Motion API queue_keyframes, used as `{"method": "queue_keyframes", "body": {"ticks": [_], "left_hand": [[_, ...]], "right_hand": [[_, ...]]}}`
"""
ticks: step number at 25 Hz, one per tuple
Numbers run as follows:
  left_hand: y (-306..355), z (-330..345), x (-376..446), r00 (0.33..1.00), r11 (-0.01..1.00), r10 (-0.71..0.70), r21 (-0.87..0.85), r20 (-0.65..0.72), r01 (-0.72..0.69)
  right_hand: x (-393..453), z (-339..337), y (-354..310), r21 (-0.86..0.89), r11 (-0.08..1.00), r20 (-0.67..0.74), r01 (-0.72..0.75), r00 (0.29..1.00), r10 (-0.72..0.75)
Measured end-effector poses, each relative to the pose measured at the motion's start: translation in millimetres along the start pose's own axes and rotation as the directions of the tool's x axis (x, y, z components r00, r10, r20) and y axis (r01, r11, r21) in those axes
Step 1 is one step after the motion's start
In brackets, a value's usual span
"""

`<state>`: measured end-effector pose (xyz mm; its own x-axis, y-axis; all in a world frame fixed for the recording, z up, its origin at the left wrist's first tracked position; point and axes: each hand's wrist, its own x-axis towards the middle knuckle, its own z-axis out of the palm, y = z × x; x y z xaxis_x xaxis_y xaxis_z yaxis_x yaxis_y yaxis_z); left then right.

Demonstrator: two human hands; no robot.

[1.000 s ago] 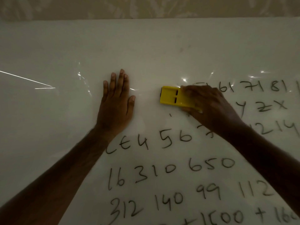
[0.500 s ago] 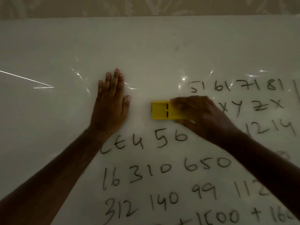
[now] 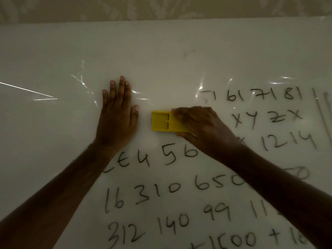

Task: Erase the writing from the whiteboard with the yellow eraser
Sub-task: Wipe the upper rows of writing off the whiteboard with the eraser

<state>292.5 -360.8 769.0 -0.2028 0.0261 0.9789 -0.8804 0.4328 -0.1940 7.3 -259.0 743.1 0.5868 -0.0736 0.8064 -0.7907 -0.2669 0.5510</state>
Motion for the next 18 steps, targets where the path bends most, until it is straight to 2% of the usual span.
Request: {"method": "queue_keyframes", "body": {"ticks": [2,6,8,11,16,18], "left_hand": [[-0.6,0.3,0.1,1.000,1.000,0.014,0.025,0.005,-0.014],[8.7,2.7,7.2,0.999,0.998,0.033,0.046,0.016,-0.034],[20.0,5.1,12.7,0.999,0.999,0.030,0.034,0.018,-0.030],[37.2,9.5,18.5,0.998,0.998,0.054,0.030,0.027,-0.054],[47.4,14.2,19.1,0.998,0.996,0.064,0.061,0.025,-0.065],[49.7,14.7,18.2,0.998,0.997,0.053,0.056,0.025,-0.054]], "right_hand": [[-13.4,-10.5,17.0,-0.034,0.999,0.007,0.026,1.000,-0.025],[21.5,-29.4,71.3,-0.040,0.984,-0.087,-0.173,0.982,0.169],[45.0,-26.3,76.1,-0.014,0.975,-0.117,-0.220,0.969,0.217],[44.3,-12.3,57.2,-0.001,0.979,-0.163,-0.202,0.966,0.200],[-21.8,-23.4,55.8,-0.025,0.997,-0.052,-0.067,0.997,0.065],[-30.7,-39.8,77.9,-0.036,0.992,-0.069,-0.119,0.991,0.116]]}}
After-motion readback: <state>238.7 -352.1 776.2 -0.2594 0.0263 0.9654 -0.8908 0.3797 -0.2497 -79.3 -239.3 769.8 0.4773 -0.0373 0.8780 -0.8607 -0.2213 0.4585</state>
